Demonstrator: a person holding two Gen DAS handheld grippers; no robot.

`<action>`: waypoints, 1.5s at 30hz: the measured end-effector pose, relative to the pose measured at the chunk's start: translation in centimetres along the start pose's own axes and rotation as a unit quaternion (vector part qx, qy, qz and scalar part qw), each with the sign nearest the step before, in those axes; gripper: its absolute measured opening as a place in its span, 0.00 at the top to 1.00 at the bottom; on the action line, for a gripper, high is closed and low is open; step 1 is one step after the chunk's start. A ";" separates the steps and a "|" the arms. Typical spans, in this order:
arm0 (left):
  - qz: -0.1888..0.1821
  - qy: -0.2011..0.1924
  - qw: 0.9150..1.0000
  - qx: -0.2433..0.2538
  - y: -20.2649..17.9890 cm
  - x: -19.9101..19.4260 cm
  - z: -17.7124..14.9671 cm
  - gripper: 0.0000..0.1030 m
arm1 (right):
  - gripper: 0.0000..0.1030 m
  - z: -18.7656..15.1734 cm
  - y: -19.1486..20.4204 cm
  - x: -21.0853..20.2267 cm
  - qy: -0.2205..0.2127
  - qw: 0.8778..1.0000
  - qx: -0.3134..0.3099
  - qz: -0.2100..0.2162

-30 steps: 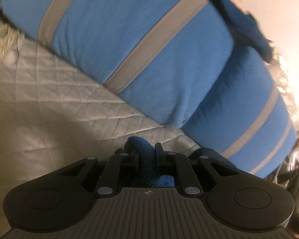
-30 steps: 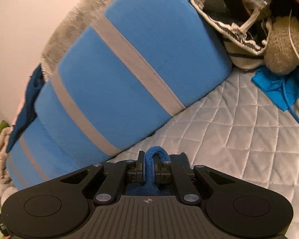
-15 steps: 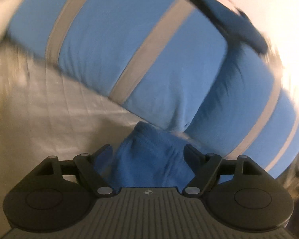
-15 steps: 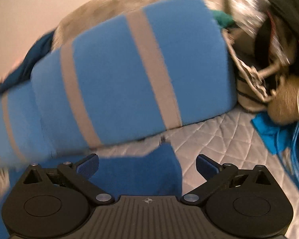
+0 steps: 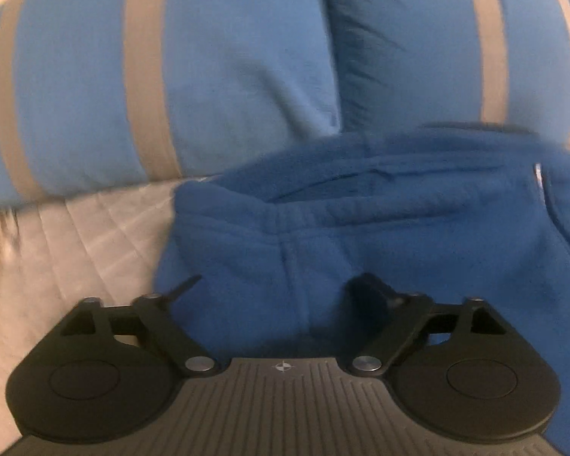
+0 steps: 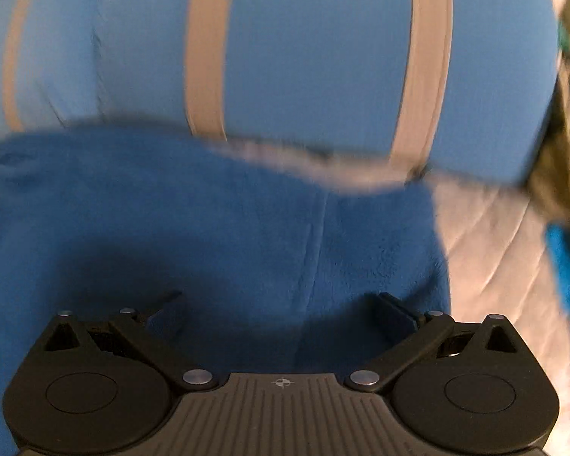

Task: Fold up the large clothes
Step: 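Lower the jacket onto the bed and open both tools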

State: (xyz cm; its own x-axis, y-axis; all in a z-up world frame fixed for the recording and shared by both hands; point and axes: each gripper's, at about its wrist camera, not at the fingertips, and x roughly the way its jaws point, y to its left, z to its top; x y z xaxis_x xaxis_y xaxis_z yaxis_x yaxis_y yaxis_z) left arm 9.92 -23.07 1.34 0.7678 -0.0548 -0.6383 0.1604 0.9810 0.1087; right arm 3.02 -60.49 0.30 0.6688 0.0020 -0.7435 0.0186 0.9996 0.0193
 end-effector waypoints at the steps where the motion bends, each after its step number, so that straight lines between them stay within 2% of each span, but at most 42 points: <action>1: -0.004 0.001 1.000 -0.018 0.5 0.1 0.0 0.03 | 0.00 -0.6 -0.4 0.3 -0.018 1.000 0.012 0.007; 4: -0.021 0.003 0.999 -0.035 1.3 0.0 0.0 0.03 | 0.00 -0.6 -0.1 0.2 -0.025 1.000 0.007 -0.001; 9: -0.017 -0.001 0.999 -0.029 0.9 -0.3 -0.1 0.03 | 0.00 -1.0 -0.2 -0.1 -0.037 0.999 0.010 -0.001; 20: -0.026 0.008 0.999 -0.038 1.4 -0.5 0.0 0.03 | 0.00 -1.5 0.1 -1.1 -0.056 0.998 0.003 -0.031; 24: -0.017 0.018 0.999 -0.038 1.5 -1.1 0.2 0.03 | 0.00 -1.9 0.1 -1.7 -0.059 0.997 0.007 -0.049; 28: -0.003 0.015 1.000 -0.011 0.9 -3.3 0.2 0.03 | 0.00 -2.0 -0.2 -2.2 -0.052 0.997 0.015 -0.051; 32: -0.030 0.009 1.000 -0.003 1.4 -5.6 -0.4 0.03 | 0.00 -1.9 -0.1 -2.5 -0.050 0.997 0.013 -0.057; 36: -0.049 0.026 0.998 0.003 2.3 -7.2 -1.1 0.03 | 0.00 -1.8 0.5 -3.3 -0.045 0.997 -0.001 -0.064; 39: -0.079 0.035 0.996 -0.016 3.8 -8.1 -1.1 0.03 | 0.00 -1.8 0.0 -4.1 -0.034 0.999 -0.003 -0.040; 45: -0.114 0.044 0.991 -0.060 6.8 -10.4 -0.7 0.03 | 0.00 -2.3 -3.2 -7.1 -0.036 0.998 0.044 0.012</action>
State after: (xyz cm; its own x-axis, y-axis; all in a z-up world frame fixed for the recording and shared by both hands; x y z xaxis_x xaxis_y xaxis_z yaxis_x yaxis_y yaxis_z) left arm 2.53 -15.67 8.19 0.6616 -0.2670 -0.7007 0.2446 0.9602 -0.1350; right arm -3.51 -63.67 4.03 0.7211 0.0203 -0.6926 0.0649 0.9932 0.0968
